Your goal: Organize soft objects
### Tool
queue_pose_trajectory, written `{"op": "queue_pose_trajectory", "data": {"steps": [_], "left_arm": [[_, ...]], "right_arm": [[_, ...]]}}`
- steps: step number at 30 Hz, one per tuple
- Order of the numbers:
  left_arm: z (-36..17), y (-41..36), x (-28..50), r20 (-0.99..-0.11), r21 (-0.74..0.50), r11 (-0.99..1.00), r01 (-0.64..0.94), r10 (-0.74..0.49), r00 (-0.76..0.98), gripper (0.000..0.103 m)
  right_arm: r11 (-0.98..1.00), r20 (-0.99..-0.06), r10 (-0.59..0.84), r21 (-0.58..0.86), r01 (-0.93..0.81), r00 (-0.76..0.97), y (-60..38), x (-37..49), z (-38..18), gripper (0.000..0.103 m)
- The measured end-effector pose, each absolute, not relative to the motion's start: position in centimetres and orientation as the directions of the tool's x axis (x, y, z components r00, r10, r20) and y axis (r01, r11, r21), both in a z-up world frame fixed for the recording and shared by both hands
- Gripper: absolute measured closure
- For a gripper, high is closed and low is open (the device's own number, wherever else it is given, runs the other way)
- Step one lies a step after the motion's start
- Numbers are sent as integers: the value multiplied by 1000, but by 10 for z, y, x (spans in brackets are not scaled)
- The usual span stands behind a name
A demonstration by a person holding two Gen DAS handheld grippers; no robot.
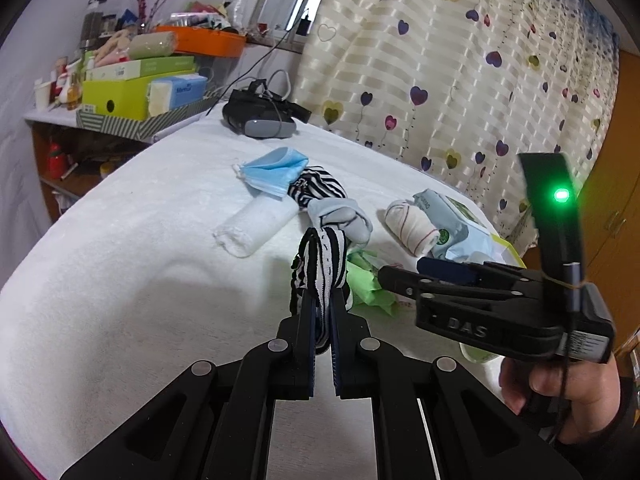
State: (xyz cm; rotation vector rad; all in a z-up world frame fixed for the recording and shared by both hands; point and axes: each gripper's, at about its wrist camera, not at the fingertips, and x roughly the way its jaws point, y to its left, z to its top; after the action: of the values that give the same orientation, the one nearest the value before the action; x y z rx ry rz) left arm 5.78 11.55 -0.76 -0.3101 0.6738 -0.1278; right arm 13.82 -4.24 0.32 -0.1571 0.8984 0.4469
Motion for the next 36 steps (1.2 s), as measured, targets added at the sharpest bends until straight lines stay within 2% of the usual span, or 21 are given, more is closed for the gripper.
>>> {"op": "queue_pose_trajectory", "data": {"steps": [6,7,8,15,25,36], "left_arm": [[-9,119,59,-592,-326,945,17,-218,776,97],[-9,118,58,-592,-326,945,15,-217,776,97],[-10,119,59,-591,-330,944,17,-220,776,97],[-10,119,58,-591,-329,944,16,-219,776,97],[-5,108,54,-581,-316,948,28,-217,784,97],[19,76,39,-552,-281,957,71,-221,804,97]], "right_arm": [[918,-814,276,67,-391,510,-47,148,-4,52],[916,-814,285,77,-393,506,-47,149,-3,55],[916,-815,284,76,-393,505,-47,148,-2,63],[909,-811,312,104,-403,495,-51,147,-1,80],[900,-768,355,127,-416,533,-64,134,16,83],[857,-656,466,169,-486,593,-85,84,52,83]]}}
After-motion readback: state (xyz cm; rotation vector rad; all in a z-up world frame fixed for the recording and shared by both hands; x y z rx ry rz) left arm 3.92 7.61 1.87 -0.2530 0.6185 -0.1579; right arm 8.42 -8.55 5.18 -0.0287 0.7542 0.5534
